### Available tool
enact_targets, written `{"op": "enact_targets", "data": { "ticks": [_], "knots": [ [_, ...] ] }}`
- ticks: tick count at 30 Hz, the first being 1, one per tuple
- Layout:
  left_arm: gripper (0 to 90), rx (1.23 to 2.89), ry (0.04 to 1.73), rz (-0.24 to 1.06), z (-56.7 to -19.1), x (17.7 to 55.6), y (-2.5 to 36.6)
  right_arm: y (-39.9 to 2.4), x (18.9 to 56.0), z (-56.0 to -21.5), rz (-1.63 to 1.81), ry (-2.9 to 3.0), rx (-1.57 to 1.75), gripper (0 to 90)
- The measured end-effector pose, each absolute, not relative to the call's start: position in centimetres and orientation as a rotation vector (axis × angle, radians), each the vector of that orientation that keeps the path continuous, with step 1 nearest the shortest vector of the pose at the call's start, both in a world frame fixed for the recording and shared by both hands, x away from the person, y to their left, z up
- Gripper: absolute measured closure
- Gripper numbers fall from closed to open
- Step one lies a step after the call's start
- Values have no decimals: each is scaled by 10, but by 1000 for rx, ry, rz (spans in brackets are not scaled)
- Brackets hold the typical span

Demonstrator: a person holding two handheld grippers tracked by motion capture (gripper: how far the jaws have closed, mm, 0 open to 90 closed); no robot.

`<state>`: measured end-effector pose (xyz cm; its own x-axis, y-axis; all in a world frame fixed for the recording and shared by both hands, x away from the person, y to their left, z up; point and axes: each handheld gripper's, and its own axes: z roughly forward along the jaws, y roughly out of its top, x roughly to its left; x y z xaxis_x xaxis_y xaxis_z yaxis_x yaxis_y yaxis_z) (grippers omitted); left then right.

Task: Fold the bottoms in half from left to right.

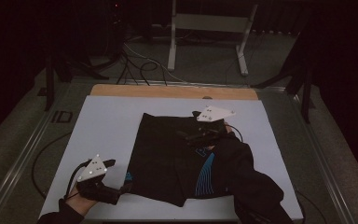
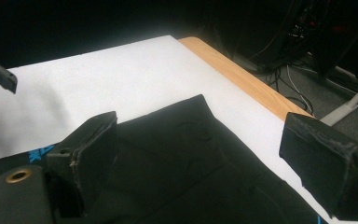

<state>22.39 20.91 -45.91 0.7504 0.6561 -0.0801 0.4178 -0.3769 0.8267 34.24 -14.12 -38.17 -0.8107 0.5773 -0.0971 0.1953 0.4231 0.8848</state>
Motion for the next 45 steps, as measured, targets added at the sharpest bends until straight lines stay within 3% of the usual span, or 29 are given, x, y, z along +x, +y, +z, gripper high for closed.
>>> {"op": "enact_targets", "data": {
  "ticks": [16, 45],
  "knots": [
    [0, 2065, 889, 331, -467, 228, 206, -99, 372, -397, 1341, 2307, 702, 117],
    [0, 2171, 966, 206, -489, 238, 200, -20, 410, -444, 1308, 2435, 746, 118]
  ]
}}
